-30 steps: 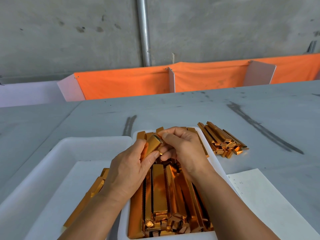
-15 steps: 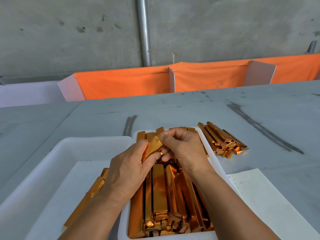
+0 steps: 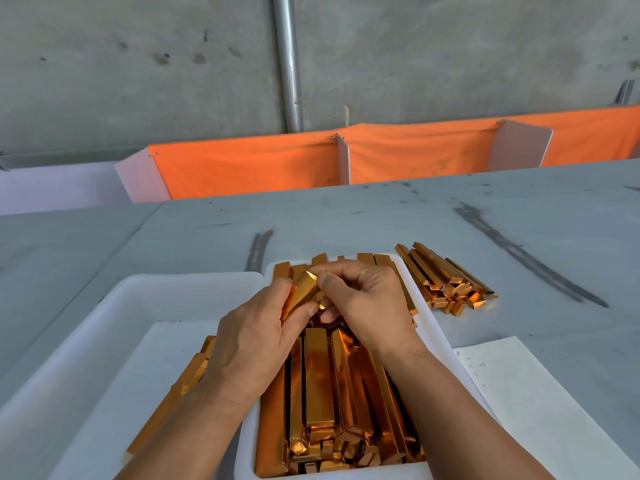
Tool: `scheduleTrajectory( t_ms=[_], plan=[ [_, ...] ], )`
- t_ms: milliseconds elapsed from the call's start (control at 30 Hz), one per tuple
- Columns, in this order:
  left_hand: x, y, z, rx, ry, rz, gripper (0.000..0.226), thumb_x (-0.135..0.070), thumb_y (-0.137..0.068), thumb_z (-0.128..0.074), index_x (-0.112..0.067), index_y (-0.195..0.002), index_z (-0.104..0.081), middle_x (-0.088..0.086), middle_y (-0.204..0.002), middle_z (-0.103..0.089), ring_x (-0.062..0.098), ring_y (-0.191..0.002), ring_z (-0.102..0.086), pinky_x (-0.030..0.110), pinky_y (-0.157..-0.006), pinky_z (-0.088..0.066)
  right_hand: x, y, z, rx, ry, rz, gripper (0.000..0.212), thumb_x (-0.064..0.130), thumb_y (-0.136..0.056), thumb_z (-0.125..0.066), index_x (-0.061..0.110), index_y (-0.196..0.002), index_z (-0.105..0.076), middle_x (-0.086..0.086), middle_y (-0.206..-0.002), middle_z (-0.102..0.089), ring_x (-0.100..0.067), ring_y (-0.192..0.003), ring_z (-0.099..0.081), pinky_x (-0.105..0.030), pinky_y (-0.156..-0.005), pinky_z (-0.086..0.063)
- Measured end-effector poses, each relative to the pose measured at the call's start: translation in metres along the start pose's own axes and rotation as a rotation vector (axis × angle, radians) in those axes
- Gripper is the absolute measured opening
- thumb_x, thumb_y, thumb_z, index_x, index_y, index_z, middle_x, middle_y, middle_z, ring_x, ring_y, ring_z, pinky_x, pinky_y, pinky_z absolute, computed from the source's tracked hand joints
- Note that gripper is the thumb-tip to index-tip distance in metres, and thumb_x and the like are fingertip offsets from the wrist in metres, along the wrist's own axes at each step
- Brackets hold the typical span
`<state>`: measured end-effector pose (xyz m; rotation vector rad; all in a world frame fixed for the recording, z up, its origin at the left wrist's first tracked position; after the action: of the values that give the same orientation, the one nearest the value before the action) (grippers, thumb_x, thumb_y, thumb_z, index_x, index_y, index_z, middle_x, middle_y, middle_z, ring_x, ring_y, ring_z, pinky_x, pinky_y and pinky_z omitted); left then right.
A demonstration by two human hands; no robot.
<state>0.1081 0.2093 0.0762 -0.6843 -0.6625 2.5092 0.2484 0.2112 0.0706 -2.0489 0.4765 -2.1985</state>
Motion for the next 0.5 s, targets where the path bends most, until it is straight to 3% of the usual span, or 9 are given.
scheduleTrajectory(
  t_ms=[133, 300, 400, 500],
  plan=[
    [0.003, 0.000, 0.001, -0.017, 0.024, 0.021, 0.041, -0.060, -0.086, -0.038, -0.023, -0.097, -0.050, -0.015, -0.062, -0.042, 0.004, -0.052, -0.047, 0.015, -0.049, -0.031, 0.005, 0.002, -0.006, 0.033, -0.006, 0.045, 0.039, 0.006, -0.094, -0.063, 0.043, -0.088, -0.074, 0.007, -0.086, -0.069, -0.008, -0.054, -0.065, -0.015, -0.054, -0.051],
    [0.007, 0.001, 0.002, -0.026, 0.032, 0.064, 0.035, -0.062, -0.084, -0.032, -0.029, -0.093, -0.039, -0.016, -0.061, -0.041, 0.004, -0.050, -0.047, 0.013, -0.049, -0.030, 0.005, 0.005, -0.016, 0.089, -0.003, 0.046, 0.026, 0.010, -0.093, -0.066, 0.031, -0.107, -0.074, 0.001, -0.097, -0.064, 0.002, -0.061, -0.061, -0.015, -0.057, -0.051],
    [0.007, 0.001, 0.002, -0.027, 0.020, 0.058, 0.036, -0.062, -0.084, -0.031, -0.029, -0.094, -0.038, -0.016, -0.062, -0.042, 0.004, -0.052, -0.047, 0.014, -0.049, -0.031, 0.003, 0.004, -0.016, 0.086, -0.030, 0.026, 0.025, 0.011, -0.093, -0.067, 0.032, -0.105, -0.074, 0.001, -0.094, -0.068, 0.001, -0.062, -0.062, -0.016, -0.058, -0.052],
    [0.005, 0.001, 0.002, -0.026, 0.011, 0.040, 0.038, -0.062, -0.084, -0.031, -0.027, -0.095, -0.041, -0.016, -0.062, -0.041, 0.003, -0.052, -0.046, 0.014, -0.049, -0.030, -0.003, 0.003, -0.016, 0.077, -0.071, -0.027, 0.019, 0.011, -0.092, -0.069, 0.025, -0.103, -0.075, 0.007, -0.077, -0.069, -0.002, -0.060, -0.063, -0.017, -0.056, -0.051]
  ],
)
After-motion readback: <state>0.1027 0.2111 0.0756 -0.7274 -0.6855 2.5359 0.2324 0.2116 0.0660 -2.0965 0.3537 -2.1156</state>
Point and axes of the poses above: each hand's wrist, its own y-axis away from the middle knuckle, its own z-axis out of the back of the hand, x = y × z, the point moved 10 cm from there along -y, towards the middle knuckle
